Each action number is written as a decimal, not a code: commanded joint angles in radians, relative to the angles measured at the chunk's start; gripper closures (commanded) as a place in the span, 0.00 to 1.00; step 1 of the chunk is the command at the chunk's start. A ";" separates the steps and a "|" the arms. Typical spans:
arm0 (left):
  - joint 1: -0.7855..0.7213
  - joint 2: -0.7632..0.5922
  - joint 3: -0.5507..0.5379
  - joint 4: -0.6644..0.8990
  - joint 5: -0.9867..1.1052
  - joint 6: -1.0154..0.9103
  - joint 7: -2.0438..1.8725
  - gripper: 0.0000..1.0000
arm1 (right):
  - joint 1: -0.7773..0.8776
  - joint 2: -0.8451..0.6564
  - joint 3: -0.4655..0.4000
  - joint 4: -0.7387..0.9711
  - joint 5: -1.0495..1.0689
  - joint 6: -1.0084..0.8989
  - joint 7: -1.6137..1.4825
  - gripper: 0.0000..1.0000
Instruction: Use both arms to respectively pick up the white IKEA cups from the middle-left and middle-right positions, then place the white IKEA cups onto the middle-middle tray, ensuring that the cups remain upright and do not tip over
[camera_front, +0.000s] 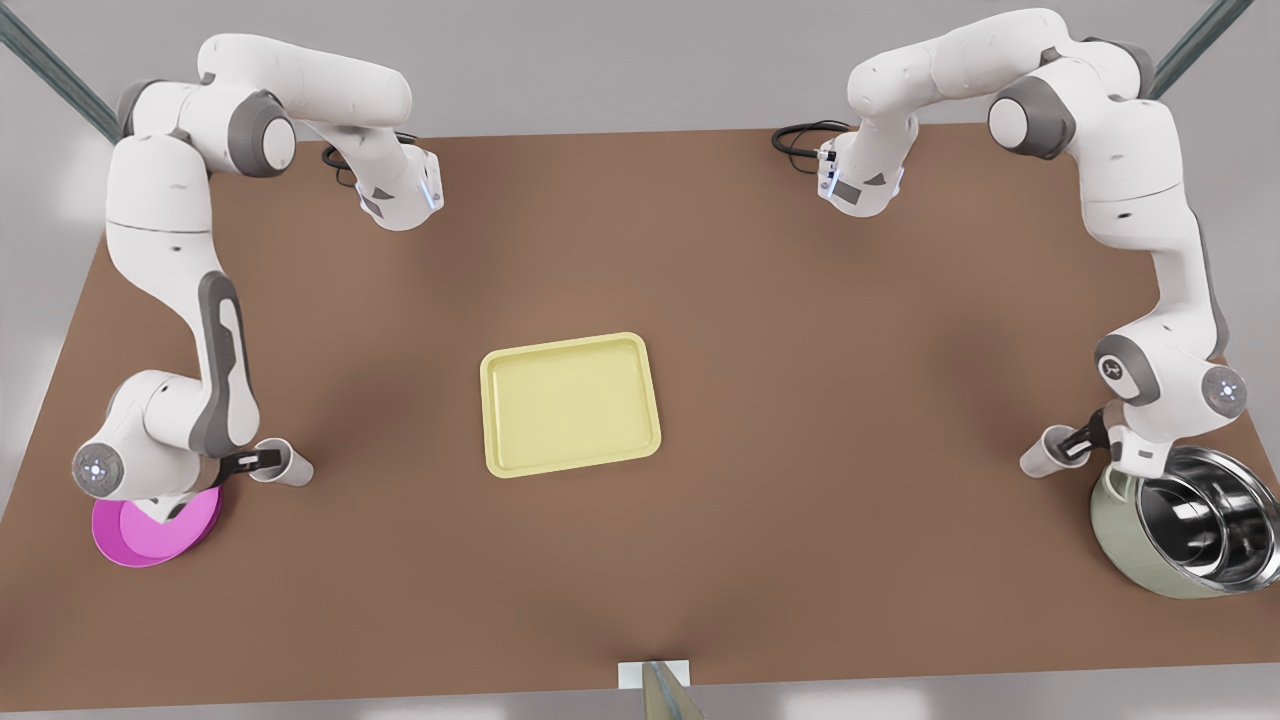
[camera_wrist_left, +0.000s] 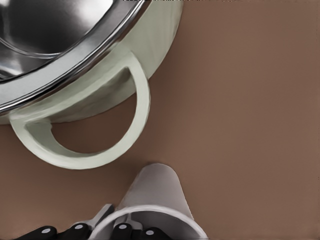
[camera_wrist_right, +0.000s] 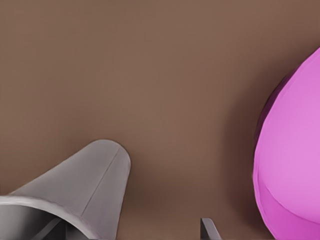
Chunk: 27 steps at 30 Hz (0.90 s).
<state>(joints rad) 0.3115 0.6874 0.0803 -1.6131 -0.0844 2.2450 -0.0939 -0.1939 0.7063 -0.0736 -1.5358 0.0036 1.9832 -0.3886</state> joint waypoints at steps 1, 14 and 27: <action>-0.009 -0.003 -0.001 -0.001 -0.055 0.005 -0.043 0.77 | -0.001 0.007 0.000 0.003 0.001 0.025 -0.024 0.05; -0.867 -0.072 -0.143 0.169 0.068 -0.222 -1.193 0.79 | 0.036 -0.030 0.024 0.042 -0.010 -0.064 -0.036 0.79; -1.031 0.228 -0.185 0.449 0.051 -0.147 -1.478 0.79 | 0.421 -0.073 0.226 0.111 0.076 0.022 0.045 0.79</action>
<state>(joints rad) -0.7203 0.9100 -0.1026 -1.1660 -0.0275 2.0703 -0.9894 0.2021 0.6387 0.1516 -1.4249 0.0838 1.9534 -0.3925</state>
